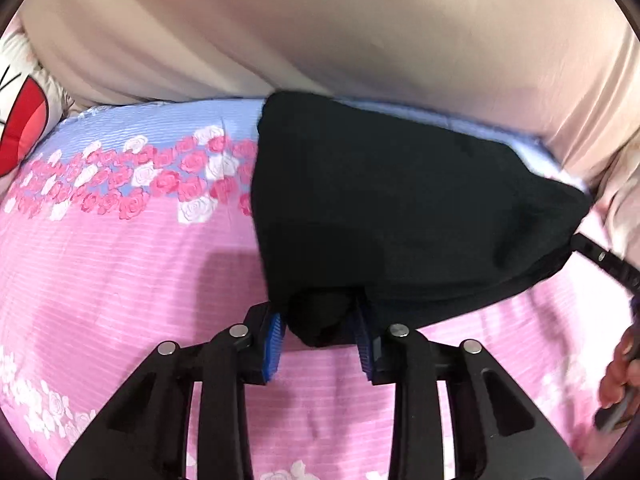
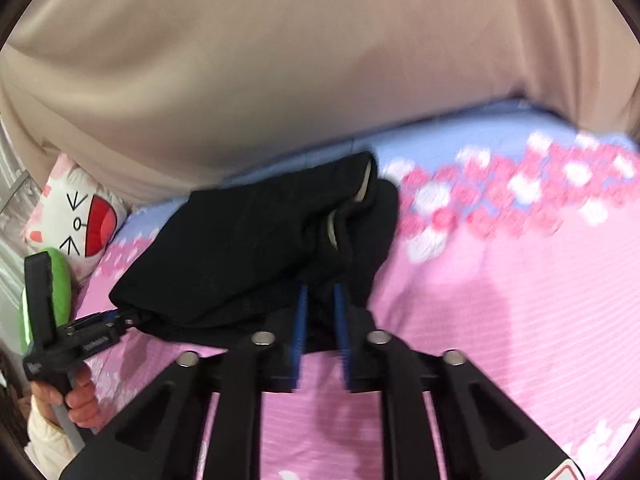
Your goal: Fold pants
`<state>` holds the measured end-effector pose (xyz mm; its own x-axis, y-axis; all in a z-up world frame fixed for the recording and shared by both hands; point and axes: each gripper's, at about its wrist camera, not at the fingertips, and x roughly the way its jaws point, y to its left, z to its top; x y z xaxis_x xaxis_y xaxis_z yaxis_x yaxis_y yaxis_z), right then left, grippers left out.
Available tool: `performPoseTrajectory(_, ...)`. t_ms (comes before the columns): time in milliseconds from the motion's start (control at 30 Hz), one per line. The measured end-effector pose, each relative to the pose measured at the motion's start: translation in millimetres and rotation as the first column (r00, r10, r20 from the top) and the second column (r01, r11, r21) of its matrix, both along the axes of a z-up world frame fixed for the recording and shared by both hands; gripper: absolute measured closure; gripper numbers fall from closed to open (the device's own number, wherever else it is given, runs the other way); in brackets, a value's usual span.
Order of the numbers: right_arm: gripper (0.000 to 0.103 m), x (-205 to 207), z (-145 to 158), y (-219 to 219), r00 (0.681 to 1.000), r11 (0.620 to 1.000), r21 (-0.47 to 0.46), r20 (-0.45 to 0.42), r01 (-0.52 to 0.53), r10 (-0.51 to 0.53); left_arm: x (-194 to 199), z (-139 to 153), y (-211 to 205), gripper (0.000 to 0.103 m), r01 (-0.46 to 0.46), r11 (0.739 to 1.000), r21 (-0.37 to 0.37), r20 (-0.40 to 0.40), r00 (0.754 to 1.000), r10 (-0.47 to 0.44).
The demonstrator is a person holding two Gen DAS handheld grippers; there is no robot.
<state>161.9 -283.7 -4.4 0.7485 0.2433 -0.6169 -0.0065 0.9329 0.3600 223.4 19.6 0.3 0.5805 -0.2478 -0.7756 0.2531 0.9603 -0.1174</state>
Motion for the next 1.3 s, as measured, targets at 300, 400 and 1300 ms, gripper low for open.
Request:
performPoseTrajectory(300,0.043,13,-38,-19,0.991,0.996,0.093,-0.132,0.01,0.002,16,-31,21,0.013,-0.082,0.997,0.007,-0.042,0.996,0.082)
performPoseTrajectory(400,0.061,31,-54,-16,0.99,0.987,0.158,-0.139,0.017,0.005,27,-30,17,0.041,-0.043,0.999,-0.014,-0.016,0.999,0.043)
performPoseTrajectory(1300,0.082,29,0,26,0.988,0.999,0.034,-0.148,-0.042,0.047,-63,22,-1,0.033,0.029,0.997,0.069,0.079,0.996,-0.034)
